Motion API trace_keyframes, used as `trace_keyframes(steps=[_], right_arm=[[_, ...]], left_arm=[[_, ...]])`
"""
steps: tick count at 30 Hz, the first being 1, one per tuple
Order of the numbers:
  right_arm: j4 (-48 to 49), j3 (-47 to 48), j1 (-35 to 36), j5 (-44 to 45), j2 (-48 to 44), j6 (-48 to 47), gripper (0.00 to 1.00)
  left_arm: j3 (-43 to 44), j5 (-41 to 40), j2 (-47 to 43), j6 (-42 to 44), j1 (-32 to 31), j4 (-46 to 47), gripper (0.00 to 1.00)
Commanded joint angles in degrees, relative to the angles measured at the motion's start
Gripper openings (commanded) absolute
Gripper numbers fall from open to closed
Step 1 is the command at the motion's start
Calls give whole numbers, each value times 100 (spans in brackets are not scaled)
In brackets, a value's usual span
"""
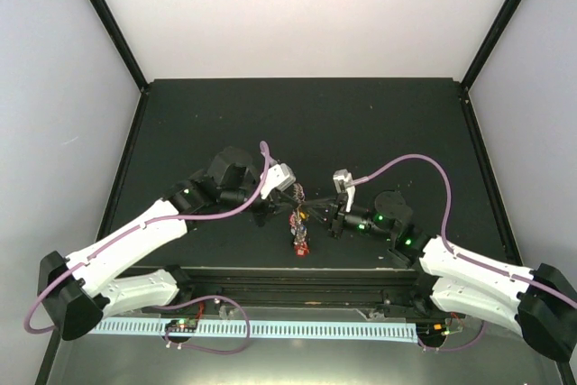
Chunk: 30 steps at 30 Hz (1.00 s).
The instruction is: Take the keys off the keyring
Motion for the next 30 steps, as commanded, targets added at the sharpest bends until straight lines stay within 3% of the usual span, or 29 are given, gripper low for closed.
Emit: trace_keyframes(steps=[1, 11, 16, 21, 30], right_arm=[[847, 289, 60, -352, -103, 54, 1], [830, 96, 50, 26, -518, 43, 1], [1117, 124, -16, -146, -456, 199, 1], [1614, 106, -141, -402, -292, 508, 1], [2094, 129, -227, -533, -106, 741, 1]], left_arm=[[299, 65, 93, 36, -81, 57, 3], [269, -34, -422, 29, -74, 197, 48], [135, 113, -703, 69, -73, 387, 47], [118, 774, -707, 174, -81, 452, 29], [92, 871, -697, 212, -81, 473, 31]])
